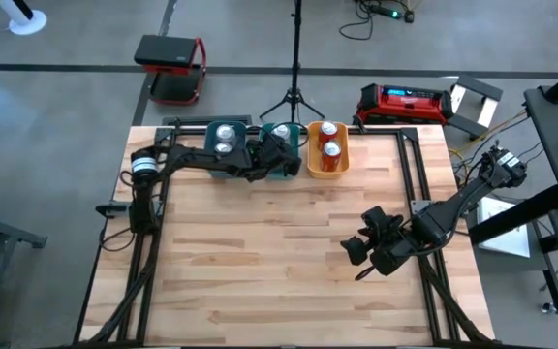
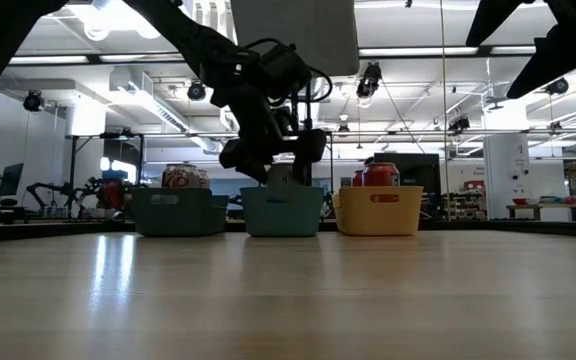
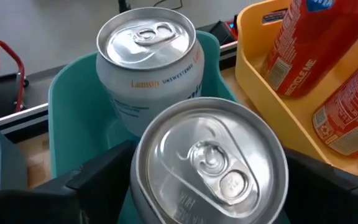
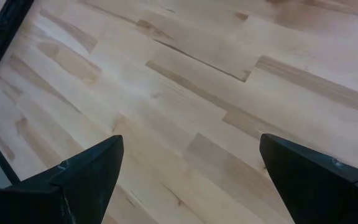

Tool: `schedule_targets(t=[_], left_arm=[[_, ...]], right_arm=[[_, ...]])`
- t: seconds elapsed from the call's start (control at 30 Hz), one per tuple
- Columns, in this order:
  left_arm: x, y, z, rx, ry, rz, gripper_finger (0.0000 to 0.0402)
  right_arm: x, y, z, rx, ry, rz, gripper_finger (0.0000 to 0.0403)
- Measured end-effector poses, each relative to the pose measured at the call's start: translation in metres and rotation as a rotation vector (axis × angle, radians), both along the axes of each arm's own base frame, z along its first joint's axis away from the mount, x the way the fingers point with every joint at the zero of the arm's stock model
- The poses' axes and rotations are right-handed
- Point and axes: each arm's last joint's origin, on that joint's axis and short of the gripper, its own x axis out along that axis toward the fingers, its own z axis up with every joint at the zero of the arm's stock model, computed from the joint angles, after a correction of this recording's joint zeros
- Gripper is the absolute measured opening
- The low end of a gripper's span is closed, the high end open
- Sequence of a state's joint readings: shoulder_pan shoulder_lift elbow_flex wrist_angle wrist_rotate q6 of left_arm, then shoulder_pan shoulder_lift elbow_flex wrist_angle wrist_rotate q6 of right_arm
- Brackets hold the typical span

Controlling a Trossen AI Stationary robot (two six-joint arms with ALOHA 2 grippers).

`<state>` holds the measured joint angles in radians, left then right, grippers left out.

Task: Sort soda cans
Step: Put the blue-white soda can into the green bin, then return to Home Position

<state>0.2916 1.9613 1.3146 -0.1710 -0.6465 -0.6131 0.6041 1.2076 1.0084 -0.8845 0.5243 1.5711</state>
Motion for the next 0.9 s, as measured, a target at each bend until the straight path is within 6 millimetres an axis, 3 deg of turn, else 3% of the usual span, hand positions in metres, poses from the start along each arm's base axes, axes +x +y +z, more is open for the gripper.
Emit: schedule_targets(t=[0.2, 0.43, 0.67, 0.77, 0.9], left_arm=[[-0.003, -0.001, 0.02, -0.023, 0.058, 0.002, 0.0336], [-0.001, -0.004, 0.066, -0.002, 0.062, -0.027, 0.0337], [-0.006, -0.021, 0.124, 0.029, 0.013, -0.079, 0.0337], [-0.016, -0.034, 0.155, 0.075, -0.04, -0.131, 0.0336], [-0.036, -0.055, 0.189, 0.128, -0.043, -0.29, 0.0328]], right_arm=[[0.0, 0.0, 0.0, -0.018, 0.007, 0.025, 0.0373], [0.0, -0.001, 0.0, -0.074, 0.028, 0.097, 0.0373], [0.001, 0.0, 0.0, -0.128, 0.052, 0.184, 0.0373], [0.001, 0.0, -0.001, -0.194, 0.081, 0.271, 0.0373], [0.005, -0.006, 0.0, -0.239, 0.07, 0.263, 0.0373]])
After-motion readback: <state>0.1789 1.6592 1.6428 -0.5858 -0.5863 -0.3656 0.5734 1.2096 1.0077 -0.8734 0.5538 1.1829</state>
